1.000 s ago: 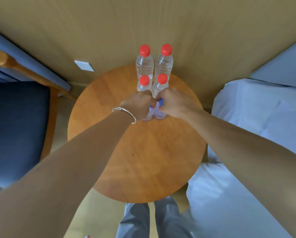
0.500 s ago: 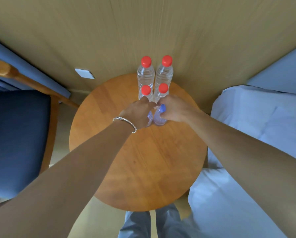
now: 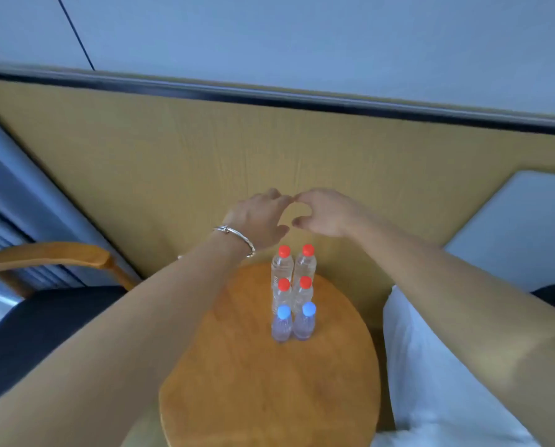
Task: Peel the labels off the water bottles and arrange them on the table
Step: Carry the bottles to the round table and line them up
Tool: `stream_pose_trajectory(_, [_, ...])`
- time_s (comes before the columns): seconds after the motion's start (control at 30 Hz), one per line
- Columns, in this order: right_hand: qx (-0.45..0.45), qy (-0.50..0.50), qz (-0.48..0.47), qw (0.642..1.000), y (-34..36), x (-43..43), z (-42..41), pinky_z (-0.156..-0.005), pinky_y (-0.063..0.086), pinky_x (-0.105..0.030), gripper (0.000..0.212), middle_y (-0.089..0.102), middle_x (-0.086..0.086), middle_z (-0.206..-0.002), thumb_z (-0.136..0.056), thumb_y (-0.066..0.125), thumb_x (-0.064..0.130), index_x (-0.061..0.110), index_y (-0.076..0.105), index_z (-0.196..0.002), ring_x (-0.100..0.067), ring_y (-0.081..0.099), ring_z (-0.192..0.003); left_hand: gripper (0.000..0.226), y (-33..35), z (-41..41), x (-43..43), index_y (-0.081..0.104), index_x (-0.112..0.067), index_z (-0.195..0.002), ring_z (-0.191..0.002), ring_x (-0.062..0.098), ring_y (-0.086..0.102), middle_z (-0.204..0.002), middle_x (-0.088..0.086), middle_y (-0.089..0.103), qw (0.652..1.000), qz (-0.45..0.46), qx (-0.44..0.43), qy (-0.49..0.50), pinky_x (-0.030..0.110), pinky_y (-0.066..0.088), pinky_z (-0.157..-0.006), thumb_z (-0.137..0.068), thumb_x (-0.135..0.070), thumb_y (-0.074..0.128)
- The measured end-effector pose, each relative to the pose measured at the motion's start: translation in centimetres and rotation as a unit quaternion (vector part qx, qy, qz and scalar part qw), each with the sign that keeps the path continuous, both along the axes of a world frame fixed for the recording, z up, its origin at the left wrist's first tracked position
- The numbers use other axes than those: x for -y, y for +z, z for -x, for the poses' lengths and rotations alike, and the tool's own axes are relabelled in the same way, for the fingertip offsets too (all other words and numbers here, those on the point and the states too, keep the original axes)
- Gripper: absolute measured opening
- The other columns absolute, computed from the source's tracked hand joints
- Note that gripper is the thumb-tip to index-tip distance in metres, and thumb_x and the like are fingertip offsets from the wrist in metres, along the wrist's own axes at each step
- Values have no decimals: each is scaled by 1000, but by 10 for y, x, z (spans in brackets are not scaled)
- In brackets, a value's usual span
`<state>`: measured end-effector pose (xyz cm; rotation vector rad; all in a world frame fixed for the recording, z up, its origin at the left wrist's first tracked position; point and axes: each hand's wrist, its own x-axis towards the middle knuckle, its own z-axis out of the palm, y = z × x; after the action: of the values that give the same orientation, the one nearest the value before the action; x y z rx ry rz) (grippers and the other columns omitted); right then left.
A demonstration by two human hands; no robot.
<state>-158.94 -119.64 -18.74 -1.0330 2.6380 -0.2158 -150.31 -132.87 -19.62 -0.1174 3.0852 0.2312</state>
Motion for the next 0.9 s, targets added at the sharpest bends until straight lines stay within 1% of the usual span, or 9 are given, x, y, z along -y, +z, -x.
stream_pose_trajectory(0.07, [-42,10,6,999,43,8,-4,-105,42,-40,61,48,-7,-148,-93,61,41,20,42,-147,-28,46,-134,58,41,-6,7,33,-26,-150,-130,25,47,-145,0,43,999,25,-40,-3,40,43,-94,-97,-32,55])
stream_pose_trajectory(0.17, [-103,27,33,994,97,22,-16,-97,45,-37,56,54,-8,-142,-93,61,39,20,47,-143,-28,50,-129,55,91,-20,15,34,-26,-149,-128,25,49,-141,1,45,994,53,-99,5,41,45,-93,-97,-31,54])
stream_pose_trajectory(0.3, [-136,60,81,986,134,40,-42,-92,46,-36,49,56,-6,-138,-93,61,37,21,51,-138,-28,53,-126,46,128,-48,22,42,-26,-143,-120,25,54,-130,1,52,983,65,-164,43,41,49,-89,-98,-35,50])
stream_pose_trajectory(0.43, [-148,102,89,980,145,51,-68,-96,47,-39,55,54,-3,-141,-93,60,38,22,46,-143,-26,51,-128,50,143,-87,27,39,-30,-144,-122,22,53,-133,-2,50,978,87,-161,99,37,46,-85,-96,-37,52])
stream_pose_trajectory(0.53, [-157,159,93,970,149,62,-90,-100,45,-40,57,49,-4,-145,-93,58,41,20,43,-144,-25,47,-132,52,146,-128,27,34,-28,-146,-122,23,53,-136,-2,49,965,108,-153,183,36,43,-81,-97,-36,51])
stream_pose_trajectory(0.63, [-127,230,100,960,147,74,-124,-108,37,-37,62,38,-5,-155,-96,56,39,18,35,-151,-24,36,-141,53,137,-181,21,30,-25,-148,-120,26,54,-136,0,49,943,93,-139,286,39,45,-86,-98,-32,47])
stream_pose_trajectory(0.7, [-88,274,115,951,132,82,-153,-113,31,-38,68,28,-3,-161,-97,55,41,20,26,-155,-22,29,-146,49,121,-222,16,33,-23,-146,-117,27,54,-132,2,50,922,77,-137,354,37,43,-82,-99,-27,44])
stream_pose_trajectory(0.8, [-32,343,94,934,100,89,-212,-113,32,-41,68,27,-5,-161,-97,55,41,19,25,-155,-24,30,-146,45,96,-293,-2,37,-20,-142,-119,29,54,-133,3,51,889,56,-96,444,41,46,-89,-99,-26,44])
stream_pose_trajectory(0.9, [-5,413,79,907,82,96,-278,-108,36,-40,66,32,-6,-156,-97,55,38,17,27,-153,-26,36,-141,51,81,-372,-18,33,-22,-148,-125,30,52,-139,4,49,854,74,-72,509,43,46,-95,-98,-26,44])
